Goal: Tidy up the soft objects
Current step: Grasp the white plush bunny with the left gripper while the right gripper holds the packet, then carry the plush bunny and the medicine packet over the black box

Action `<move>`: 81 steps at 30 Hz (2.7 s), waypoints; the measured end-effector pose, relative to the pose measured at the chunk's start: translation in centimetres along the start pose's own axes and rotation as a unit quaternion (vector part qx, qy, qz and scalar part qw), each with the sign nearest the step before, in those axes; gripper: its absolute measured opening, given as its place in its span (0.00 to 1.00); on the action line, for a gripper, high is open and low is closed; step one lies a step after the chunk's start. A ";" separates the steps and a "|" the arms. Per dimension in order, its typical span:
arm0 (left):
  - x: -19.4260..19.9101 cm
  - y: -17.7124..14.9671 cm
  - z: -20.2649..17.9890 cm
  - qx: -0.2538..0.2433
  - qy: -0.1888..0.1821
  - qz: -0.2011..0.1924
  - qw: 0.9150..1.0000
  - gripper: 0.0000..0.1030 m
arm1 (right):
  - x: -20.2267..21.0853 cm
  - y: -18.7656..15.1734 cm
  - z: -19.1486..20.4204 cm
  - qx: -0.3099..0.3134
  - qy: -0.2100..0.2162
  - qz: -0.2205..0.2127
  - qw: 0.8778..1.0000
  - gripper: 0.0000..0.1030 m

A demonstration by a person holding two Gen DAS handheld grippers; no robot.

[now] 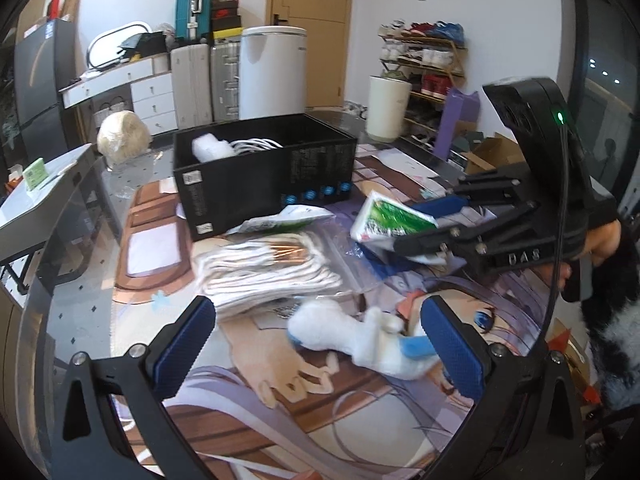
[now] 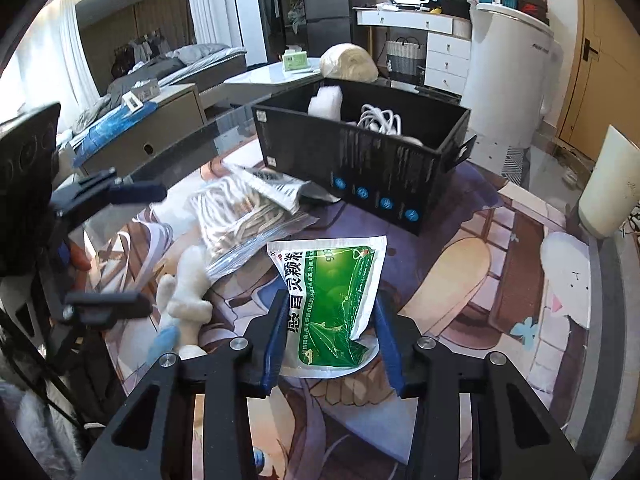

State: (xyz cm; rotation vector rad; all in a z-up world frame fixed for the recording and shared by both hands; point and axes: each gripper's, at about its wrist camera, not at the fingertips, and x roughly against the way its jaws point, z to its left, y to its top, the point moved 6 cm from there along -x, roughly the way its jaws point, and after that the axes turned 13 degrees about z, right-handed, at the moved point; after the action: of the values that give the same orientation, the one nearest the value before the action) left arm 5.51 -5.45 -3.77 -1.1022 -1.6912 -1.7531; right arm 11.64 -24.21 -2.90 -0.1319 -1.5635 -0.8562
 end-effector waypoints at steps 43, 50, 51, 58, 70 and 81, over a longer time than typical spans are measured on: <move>-2.6 -2.6 -3.0 -0.050 0.001 0.072 0.996 0.70 | 0.9 0.1 -1.1 -0.018 -0.001 -0.018 1.000 0.40; -1.5 -3.4 -2.6 -0.038 0.019 0.048 0.998 0.45 | 1.2 0.3 -0.9 -0.015 -0.005 -0.022 1.000 0.40; -1.3 -3.4 -2.5 -0.036 0.018 0.046 0.998 0.45 | 1.2 0.3 -0.8 -0.014 -0.005 -0.022 1.000 0.40; -0.2 -4.1 -1.8 -0.019 -0.001 0.028 0.999 0.44 | 1.7 0.6 -0.3 -0.009 0.003 -0.032 0.999 0.40; 2.0 -4.2 -1.0 -0.001 -0.012 -0.007 1.000 0.44 | 3.1 1.2 -0.1 -0.015 0.008 -0.060 0.998 0.40; 3.4 -1.7 0.6 0.036 -0.034 -0.053 0.997 0.44 | 4.6 1.6 -1.0 -0.042 0.009 -0.087 0.995 0.40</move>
State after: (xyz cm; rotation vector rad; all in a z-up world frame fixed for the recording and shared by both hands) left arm 2.39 -4.01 -2.14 -1.0696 -1.8694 -1.7211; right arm 12.35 -25.40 1.91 -0.0492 -1.5386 -1.0580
